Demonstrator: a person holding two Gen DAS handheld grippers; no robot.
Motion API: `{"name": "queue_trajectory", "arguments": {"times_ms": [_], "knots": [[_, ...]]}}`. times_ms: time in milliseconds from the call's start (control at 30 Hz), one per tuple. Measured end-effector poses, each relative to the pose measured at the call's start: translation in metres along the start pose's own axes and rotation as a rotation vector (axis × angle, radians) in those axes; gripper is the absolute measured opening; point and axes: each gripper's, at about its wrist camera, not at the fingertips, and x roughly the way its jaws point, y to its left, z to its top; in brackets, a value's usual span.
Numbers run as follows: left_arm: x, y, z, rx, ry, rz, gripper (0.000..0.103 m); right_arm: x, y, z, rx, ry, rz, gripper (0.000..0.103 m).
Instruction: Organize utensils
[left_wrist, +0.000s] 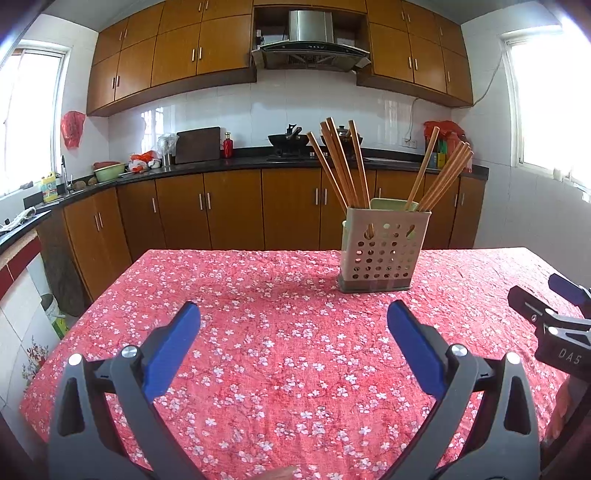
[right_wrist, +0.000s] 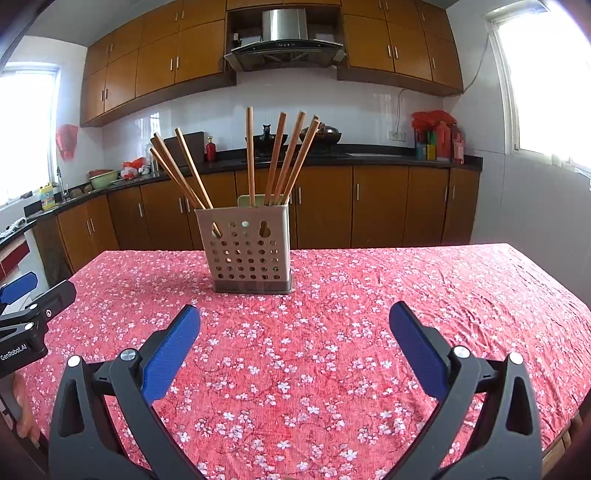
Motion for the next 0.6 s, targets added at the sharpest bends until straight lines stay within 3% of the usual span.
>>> {"name": "queue_trajectory", "arguments": {"times_ms": [600], "knots": [[0.0028, -0.0045, -0.0039, 0.001, 0.021, -0.001, 0.099, 0.0004, -0.0018, -0.0006, 0.002, 0.007, -0.003, 0.101]]}}
